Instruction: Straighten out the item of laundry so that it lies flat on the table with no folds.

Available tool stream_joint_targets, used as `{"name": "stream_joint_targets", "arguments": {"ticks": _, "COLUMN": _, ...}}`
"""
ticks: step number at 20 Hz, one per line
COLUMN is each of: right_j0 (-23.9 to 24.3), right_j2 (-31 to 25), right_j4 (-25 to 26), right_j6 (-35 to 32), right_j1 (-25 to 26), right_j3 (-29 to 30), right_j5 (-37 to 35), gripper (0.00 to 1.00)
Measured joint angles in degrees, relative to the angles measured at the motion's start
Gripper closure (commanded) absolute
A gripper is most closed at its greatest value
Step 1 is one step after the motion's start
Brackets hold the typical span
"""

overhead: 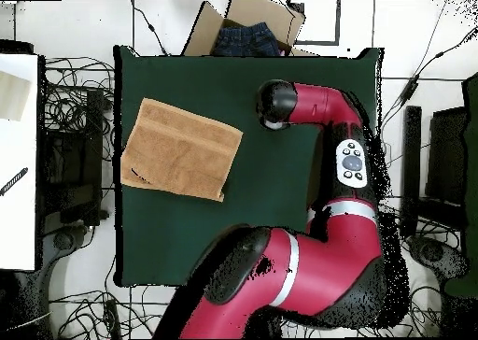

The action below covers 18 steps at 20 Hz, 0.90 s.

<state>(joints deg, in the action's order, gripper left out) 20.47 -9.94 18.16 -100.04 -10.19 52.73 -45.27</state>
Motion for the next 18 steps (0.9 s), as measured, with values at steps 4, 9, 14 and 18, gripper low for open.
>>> {"name": "stream_joint_targets", "arguments": {"ticks": 4, "right_j0": -0.8, "right_j2": 0.2, "right_j4": 0.0, "right_j6": 0.0, "right_j1": -2.4, "right_j3": 4.5, "right_j5": 1.5, "gripper": 0.0}}
{"name": "stream_joint_targets", "arguments": {"ticks": 9, "right_j0": -2.8, "right_j2": 0.3, "right_j4": -0.2, "right_j6": 0.0, "right_j1": -4.9, "right_j3": 8.7, "right_j5": 2.3, "gripper": 0.0}}
{"name": "stream_joint_targets", "arguments": {"ticks": 14, "right_j0": -4.1, "right_j2": 0.3, "right_j4": -0.8, "right_j6": 0.0, "right_j1": -6.6, "right_j3": 11.9, "right_j5": 3.5, "gripper": 0.0}}
{"name": "stream_joint_targets", "arguments": {"ticks": 18, "right_j0": -4.2, "right_j2": 0.4, "right_j4": -0.8, "right_j6": 0.0, "right_j1": -7.1, "right_j3": 13.0, "right_j5": 4.5, "gripper": 0.0}}
